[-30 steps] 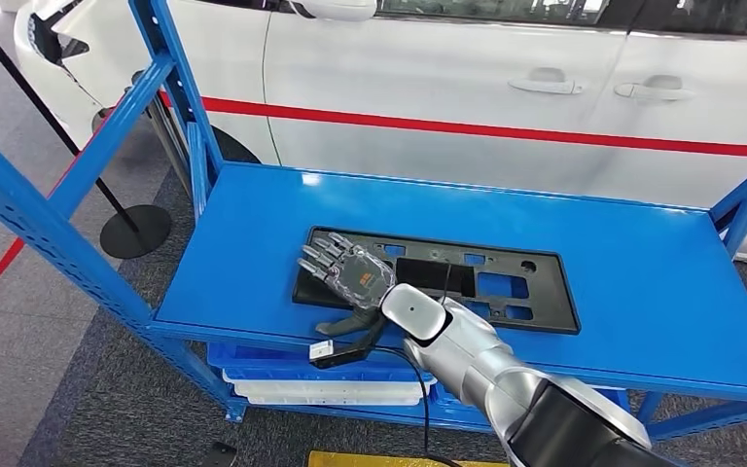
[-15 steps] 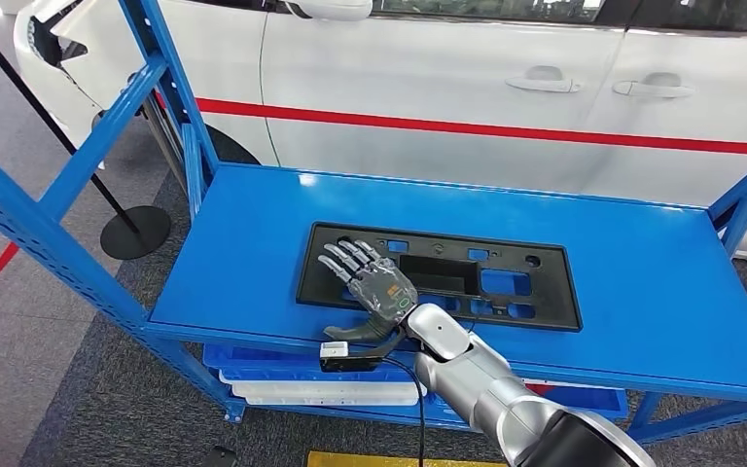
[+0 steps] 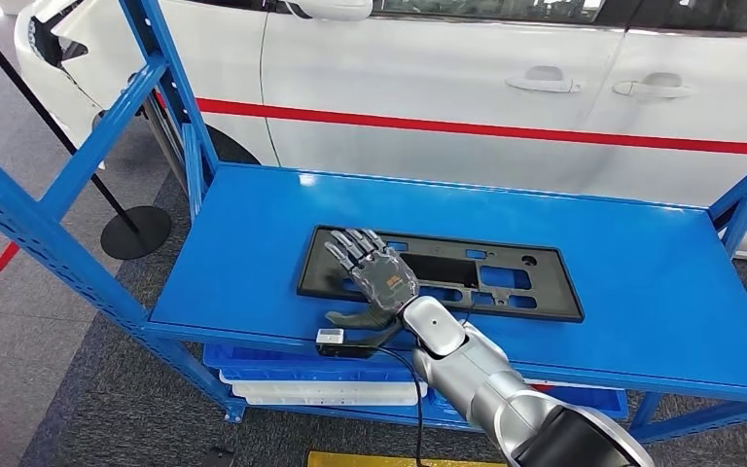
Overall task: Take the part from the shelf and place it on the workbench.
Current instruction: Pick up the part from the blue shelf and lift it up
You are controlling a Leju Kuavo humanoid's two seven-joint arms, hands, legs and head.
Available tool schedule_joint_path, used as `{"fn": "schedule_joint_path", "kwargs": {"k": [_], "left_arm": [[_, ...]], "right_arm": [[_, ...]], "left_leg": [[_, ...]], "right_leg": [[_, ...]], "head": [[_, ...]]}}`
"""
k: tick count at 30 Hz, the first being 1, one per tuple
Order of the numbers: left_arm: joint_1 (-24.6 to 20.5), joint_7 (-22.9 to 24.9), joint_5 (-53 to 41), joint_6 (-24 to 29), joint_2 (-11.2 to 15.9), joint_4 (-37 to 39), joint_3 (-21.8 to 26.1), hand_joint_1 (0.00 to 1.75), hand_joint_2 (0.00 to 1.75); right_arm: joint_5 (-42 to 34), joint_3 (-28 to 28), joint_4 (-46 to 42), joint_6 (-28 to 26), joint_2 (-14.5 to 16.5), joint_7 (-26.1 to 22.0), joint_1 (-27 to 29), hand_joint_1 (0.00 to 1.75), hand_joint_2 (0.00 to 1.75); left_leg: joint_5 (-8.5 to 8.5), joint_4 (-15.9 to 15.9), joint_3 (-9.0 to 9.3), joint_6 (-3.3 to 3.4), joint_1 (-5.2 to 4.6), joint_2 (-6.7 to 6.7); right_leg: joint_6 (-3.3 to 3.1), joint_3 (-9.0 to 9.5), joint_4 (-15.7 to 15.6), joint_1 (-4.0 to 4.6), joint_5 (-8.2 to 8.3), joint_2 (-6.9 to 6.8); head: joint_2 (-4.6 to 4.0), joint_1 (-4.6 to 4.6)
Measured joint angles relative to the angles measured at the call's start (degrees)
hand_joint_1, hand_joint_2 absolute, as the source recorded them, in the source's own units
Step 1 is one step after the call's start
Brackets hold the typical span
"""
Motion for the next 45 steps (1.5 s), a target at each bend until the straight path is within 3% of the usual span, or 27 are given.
{"fn": "schedule_joint_path", "kwargs": {"k": [1,5,19,25,32,36,45], "left_arm": [[0.0,0.04,0.05,0.01,0.0,0.0,-0.08,0.0,0.0],[-0.01,0.07,0.36,0.01,0.0,0.0,-0.31,0.0,0.0],[0.0,-0.1,1.85,-0.24,0.0,0.0,-0.34,0.0,0.0],[0.03,-0.11,2.06,-0.25,-0.01,0.0,-0.38,0.0,0.0],[0.07,0.01,2.34,-0.05,-0.07,0.0,-0.99,0.0,0.0],[0.07,0.18,2.54,0.1,-0.07,0.0,-1.25,0.0,0.0],[0.09,0.39,3.0,0.37,-0.09,0.0,-1.76,0.0,0.0]], "right_arm": [[0.38,0.0,0.02,0.14,0.0,0.37,-0.34,0.0,1.75],[2.78,0.02,0.1,0.44,0.0,1.91,-1.7,0.0,0.0],[4.85,0.02,-0.02,1.07,0.28,2.13,-2.31,0.0,0.0],[9.49,0.02,-3.26,-1.3,0.28,5.36,-1.38,0.0,0.0],[9.39,-0.45,-5.36,-1.43,0.22,4.27,-0.45,0.0,0.0],[7.75,-1.15,-4.51,-1.27,0.26,3.26,-0.58,0.0,1.75],[3.45,-2.16,-2.54,1.73,0.48,0.42,-0.58,0.0,1.75]], "left_leg": [[0.0,0.0,0.0,0.0,0.0,0.0],[0.0,0.0,0.0,0.0,0.0,0.0],[0.0,0.0,-0.01,-0.01,0.0,0.0],[0.0,0.0,0.0,-0.01,0.0,0.02],[0.0,0.0,-0.01,-0.01,0.0,0.04],[0.0,0.0,-0.01,-0.01,0.0,0.04],[0.0,0.0,-0.01,-0.01,0.0,0.04]], "right_leg": [[0.0,0.0,0.0,0.0,0.0,0.0],[0.0,0.0,0.0,0.0,0.0,0.0],[-0.02,0.0,0.01,0.0,-0.01,0.0],[-0.02,-0.04,0.01,0.0,-0.02,0.01],[-0.03,-0.04,0.01,0.0,-0.02,0.01],[-0.03,-0.03,0.01,0.0,-0.02,0.0],[-0.03,-0.04,0.01,0.0,-0.02,0.0]], "head": [[0.0,0.0],[0.0,0.0],[0.0,0.0],[0.0,0.0],[0.0,0.0],[0.0,0.0],[0.0,0.0]]}}
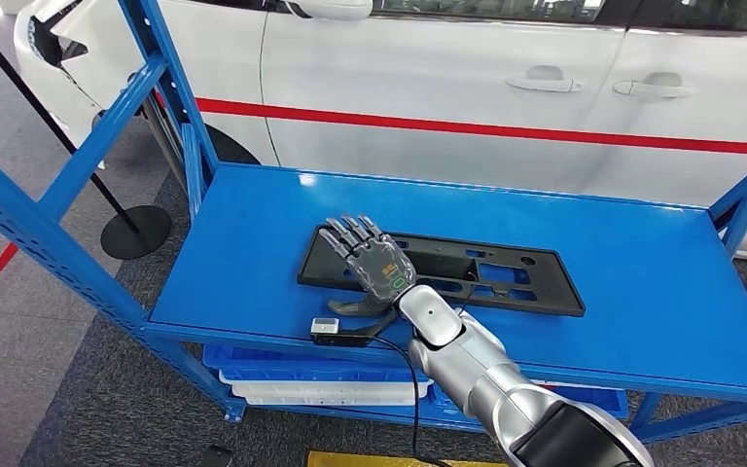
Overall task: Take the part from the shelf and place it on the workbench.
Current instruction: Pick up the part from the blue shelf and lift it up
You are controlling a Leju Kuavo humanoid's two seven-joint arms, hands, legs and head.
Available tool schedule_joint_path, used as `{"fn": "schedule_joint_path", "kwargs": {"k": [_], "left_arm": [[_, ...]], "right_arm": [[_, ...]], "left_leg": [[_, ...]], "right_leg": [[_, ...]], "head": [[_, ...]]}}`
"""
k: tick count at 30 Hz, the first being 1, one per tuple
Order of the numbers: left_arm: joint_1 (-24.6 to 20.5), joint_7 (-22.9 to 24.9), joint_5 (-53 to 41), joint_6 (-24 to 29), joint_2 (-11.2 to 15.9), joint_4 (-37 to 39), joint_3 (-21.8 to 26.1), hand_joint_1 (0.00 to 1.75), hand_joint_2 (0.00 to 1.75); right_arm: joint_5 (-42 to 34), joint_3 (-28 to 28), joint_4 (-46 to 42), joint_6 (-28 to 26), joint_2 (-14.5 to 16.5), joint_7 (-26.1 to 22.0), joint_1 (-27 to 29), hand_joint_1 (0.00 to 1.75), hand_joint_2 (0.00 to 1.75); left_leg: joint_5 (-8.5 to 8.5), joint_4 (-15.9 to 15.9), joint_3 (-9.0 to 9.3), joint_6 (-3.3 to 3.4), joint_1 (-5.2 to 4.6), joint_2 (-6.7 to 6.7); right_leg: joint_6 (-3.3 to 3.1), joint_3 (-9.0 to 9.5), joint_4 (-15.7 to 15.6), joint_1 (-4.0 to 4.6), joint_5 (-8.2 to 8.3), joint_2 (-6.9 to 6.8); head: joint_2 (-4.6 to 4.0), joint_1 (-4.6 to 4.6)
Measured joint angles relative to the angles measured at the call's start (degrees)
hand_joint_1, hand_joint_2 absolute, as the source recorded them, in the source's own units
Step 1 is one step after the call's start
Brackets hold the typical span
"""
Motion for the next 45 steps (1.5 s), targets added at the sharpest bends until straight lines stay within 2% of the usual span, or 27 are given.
{"fn": "schedule_joint_path", "kwargs": {"k": [1,2,5,6,33,37,45], "left_arm": [[0.01,0.01,0.0,0.01,0.0,0.0,-0.09,0.0,0.0],[0.01,0.02,0.0,0.01,0.0,0.0,-0.21,0.0,0.0],[0.02,0.04,0.0,0.03,0.0,0.0,-0.57,0.0,0.0],[0.02,0.04,0.01,0.04,0.0,0.0,-0.65,0.0,0.0],[0.04,-0.68,1.6,0.94,0.0,-0.02,-2.1,0.0,0.0],[0.0,-1.78,1.89,1.72,0.0,-0.02,-2.31,0.0,1.75],[0.03,-2.19,0.12,2.9,0.0,-0.02,-3.79,0.0,1.75]], "right_arm": [[-0.13,-0.04,0.16,0.46,0.0,-0.11,0.01,0.0,1.75],[-0.24,-0.06,0.31,0.84,0.0,-0.15,0.03,0.31,1.75],[-0.5,-0.07,0.78,1.9,0.0,-0.06,0.04,1.61,1.75],[-0.52,-0.07,0.94,2.22,0.0,0.04,0.04,1.74,1.75],[6.36,0.68,1.68,-1.36,0.0,7.03,-0.67,1.75,1.75],[6.2,0.68,0.56,-1.39,-0.01,7.0,-0.45,1.75,1.75],[5.65,0.68,-1.17,-1.37,-0.38,5.7,0.31,1.75,1.75]], "left_leg": [[0.0,0.0,0.0,0.0,0.0,0.0],[0.0,0.0,0.0,0.0,0.0,0.0],[0.0,0.0,0.0,0.0,0.0,0.0],[0.0,0.0,0.0,0.0,0.0,0.0],[0.0,0.0,0.0,0.0,0.0,0.0],[0.0,0.0,0.0,0.0,0.0,0.0],[0.0,0.0,-0.01,0.0,0.0,0.0]], "right_leg": [[0.0,0.0,0.0,0.0,0.0,0.0],[0.0,0.0,0.0,0.0,0.0,0.0],[0.0,0.0,0.0,0.0,0.0,0.0],[0.0,0.0,0.0,0.0,0.0,0.0],[0.0,0.0,0.0,0.0,0.0,0.0],[0.0,-0.02,0.0,0.0,0.0,0.01],[0.0,-0.02,0.0,0.0,0.0,0.01]], "head": [[0.0,0.0],[0.0,0.0],[0.0,0.0],[0.0,0.0],[0.0,0.0],[0.0,0.0],[0.0,0.0]]}}
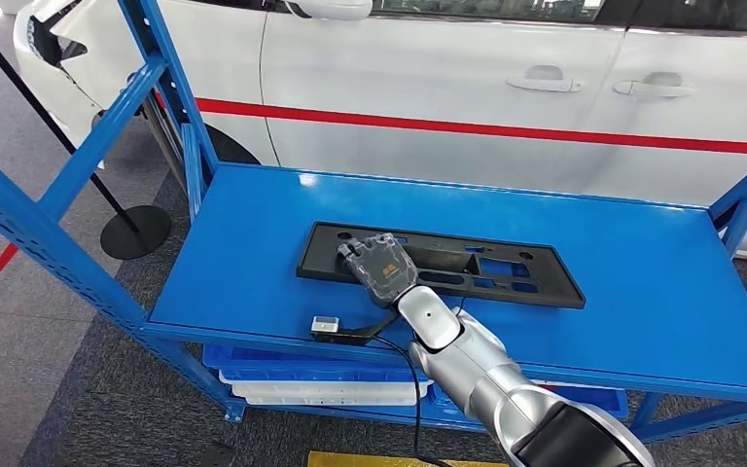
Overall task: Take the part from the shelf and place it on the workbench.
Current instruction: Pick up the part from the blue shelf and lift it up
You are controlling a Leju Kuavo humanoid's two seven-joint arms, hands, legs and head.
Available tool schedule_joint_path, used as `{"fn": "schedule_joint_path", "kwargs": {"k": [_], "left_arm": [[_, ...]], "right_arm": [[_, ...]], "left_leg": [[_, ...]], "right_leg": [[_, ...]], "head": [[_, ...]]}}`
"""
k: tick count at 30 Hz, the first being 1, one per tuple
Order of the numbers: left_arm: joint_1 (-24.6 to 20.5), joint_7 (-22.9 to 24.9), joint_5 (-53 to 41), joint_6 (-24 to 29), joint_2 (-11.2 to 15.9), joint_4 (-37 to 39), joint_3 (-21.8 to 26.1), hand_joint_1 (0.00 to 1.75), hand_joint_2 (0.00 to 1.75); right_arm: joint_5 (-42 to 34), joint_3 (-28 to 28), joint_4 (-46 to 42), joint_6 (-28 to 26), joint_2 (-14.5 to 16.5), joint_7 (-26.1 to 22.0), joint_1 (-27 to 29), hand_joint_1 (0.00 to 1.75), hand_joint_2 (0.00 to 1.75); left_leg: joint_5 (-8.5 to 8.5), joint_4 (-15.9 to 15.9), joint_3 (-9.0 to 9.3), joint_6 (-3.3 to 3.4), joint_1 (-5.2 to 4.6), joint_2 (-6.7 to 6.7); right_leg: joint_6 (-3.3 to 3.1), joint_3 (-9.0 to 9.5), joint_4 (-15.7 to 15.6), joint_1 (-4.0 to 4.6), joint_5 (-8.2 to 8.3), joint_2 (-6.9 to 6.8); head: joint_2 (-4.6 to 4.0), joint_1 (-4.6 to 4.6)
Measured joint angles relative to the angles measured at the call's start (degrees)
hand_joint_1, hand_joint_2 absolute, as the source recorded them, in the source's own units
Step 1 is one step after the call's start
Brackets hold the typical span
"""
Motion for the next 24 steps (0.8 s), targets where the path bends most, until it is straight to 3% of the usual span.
{"fn": "schedule_joint_path", "kwargs": {"k": [16,20,24], "left_arm": [[-0.01,0.16,0.31,1.29,0.0,-0.17,-2.48,0.0,1.75],[0.02,-0.57,1.88,1.11,0.01,-0.21,-2.46,0.0,1.75],[0.36,-1.25,3.15,1.36,0.13,-0.29,-2.44,0.0,1.75]], "right_arm": [[-2.79,0.0,-3.26,-0.51,-0.69,-2.34,1.09,1.75,1.75],[-4.39,0.02,-7.39,5.23,-1.92,-4.7,1.37,1.75,1.75],[-3.67,0.25,-17.64,14.42,-5.68,-5.26,0.95,1.75,1.75]], "left_leg": [[0.0,0.0,0.0,0.0,0.0,0.0],[0.0,0.0,-0.02,0.0,0.0,0.0],[0.0,0.0,-0.05,0.01,-0.01,0.0]], "right_leg": [[0.0,-0.01,0.0,0.0,0.0,0.01],[0.0,-0.02,0.0,0.0,0.0,0.0],[0.01,-0.02,0.0,-0.02,0.01,-0.01]], "head": [[0.0,0.0],[0.0,0.0],[0.0,0.0]]}}
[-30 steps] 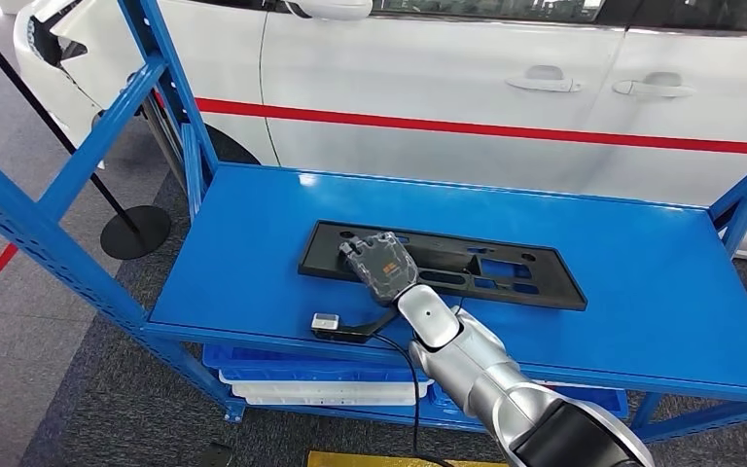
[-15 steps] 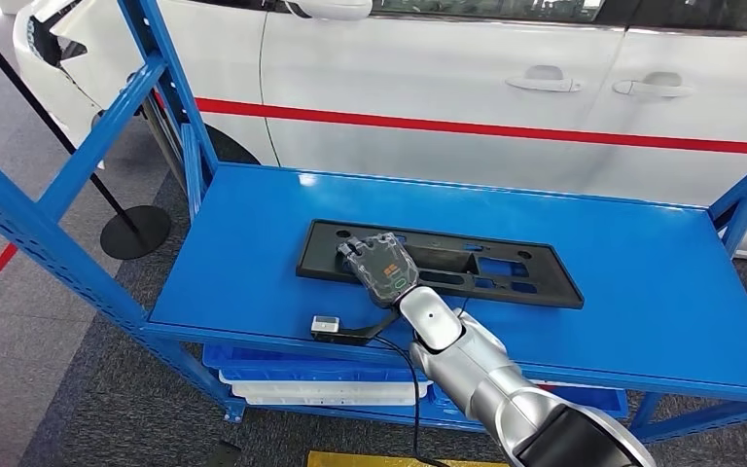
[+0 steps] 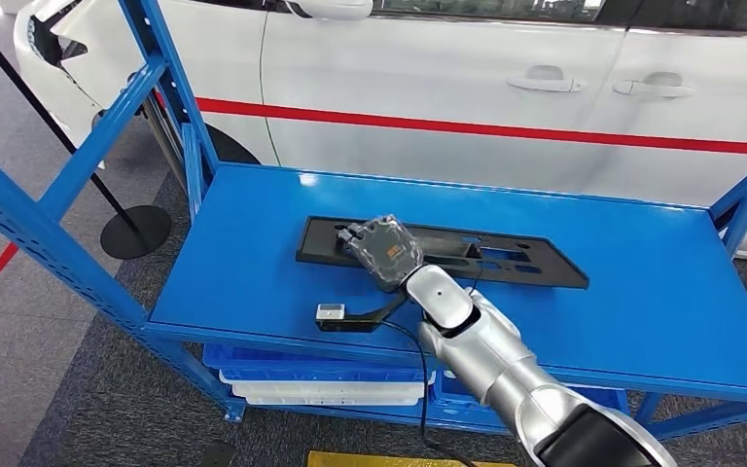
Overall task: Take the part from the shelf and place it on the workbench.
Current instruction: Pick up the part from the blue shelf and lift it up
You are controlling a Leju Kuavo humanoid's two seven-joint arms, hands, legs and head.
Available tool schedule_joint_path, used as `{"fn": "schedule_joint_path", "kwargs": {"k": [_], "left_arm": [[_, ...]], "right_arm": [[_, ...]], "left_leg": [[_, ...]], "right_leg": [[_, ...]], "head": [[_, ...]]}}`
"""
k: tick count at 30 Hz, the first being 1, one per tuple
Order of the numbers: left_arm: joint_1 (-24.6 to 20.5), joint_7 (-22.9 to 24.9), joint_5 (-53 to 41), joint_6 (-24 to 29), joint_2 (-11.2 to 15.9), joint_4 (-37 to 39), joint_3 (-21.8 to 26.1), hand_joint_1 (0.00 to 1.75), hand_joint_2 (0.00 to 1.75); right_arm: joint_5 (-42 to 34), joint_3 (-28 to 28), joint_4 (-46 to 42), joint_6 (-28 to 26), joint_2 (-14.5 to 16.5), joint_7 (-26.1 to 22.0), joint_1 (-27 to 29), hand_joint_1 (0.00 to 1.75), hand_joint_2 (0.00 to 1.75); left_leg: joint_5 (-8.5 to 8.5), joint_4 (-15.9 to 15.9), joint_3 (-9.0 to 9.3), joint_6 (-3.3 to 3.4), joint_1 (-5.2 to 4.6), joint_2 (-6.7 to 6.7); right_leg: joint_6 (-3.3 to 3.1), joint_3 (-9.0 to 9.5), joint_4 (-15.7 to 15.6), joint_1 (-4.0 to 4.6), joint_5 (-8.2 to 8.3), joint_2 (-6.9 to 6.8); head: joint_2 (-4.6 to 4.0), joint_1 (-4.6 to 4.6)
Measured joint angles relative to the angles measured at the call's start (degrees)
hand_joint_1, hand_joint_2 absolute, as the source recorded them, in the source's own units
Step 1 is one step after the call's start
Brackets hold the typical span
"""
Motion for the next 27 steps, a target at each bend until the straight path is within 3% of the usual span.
{"fn": "schedule_joint_path", "kwargs": {"k": [8,15,21,24,26,27], "left_arm": [[1.07,-1.64,0.48,2.06,0.29,-0.22,0.02,0.0,1.75],[1.44,-1.18,1.25,0.98,0.37,-0.34,0.09,0.0,1.75],[1.67,0.32,1.07,0.3,0.44,-0.34,0.09,0.0,1.75],[1.69,0.93,0.99,0.06,0.53,-0.35,0.09,0.0,1.75],[1.65,1.26,0.99,-0.01,0.54,-0.36,0.09,0.0,1.75],[1.63,1.38,0.98,-0.06,0.54,-0.37,0.09,0.0,1.75]], "right_arm": [[1.54,2.42,-17.85,9.12,-9.05,0.57,-2.1,1.75,1.75],[-0.71,5.26,-26.86,10.65,-16.94,0.44,-3.18,1.75,1.75],[-0.8,7.15,-29.35,10.6,-19.08,0.92,-3.04,1.75,1.75],[-0.71,7.9,-30.33,10.56,-19.59,1.2,-2.76,1.75,1.75],[-0.72,8.24,-30.92,10.55,-20.08,1.32,-2.63,1.75,1.75],[-0.75,8.38,-31.15,10.55,-20.32,1.39,-2.58,1.75,1.75]], "left_leg": [[-0.01,0.01,-0.05,0.0,-0.01,-0.02],[-0.04,0.01,-0.06,-0.02,-0.02,-0.05],[-0.29,0.24,-0.11,0.28,-0.46,-0.07],[-0.14,-0.06,0.05,0.77,-0.58,-0.04],[0.38,-0.88,0.52,1.33,-0.33,0.11],[0.61,-1.3,0.73,1.57,-0.17,0.18]], "right_leg": [[0.01,-0.05,-0.01,-0.01,-0.01,-0.04],[0.02,-0.05,-0.01,0.0,-0.02,-0.03],[0.42,0.01,-0.14,-0.35,-0.04,-0.06],[0.86,0.1,-0.28,-0.51,0.02,-0.03],[1.1,-0.28,0.86,-0.62,-1.03,-0.03],[1.13,-1.15,2.91,-0.65,-2.47,-0.03]], "head": [[0.0,0.0],[0.0,0.0],[0.0,0.0],[0.0,0.0],[0.0,0.01],[0.0,0.01]]}}
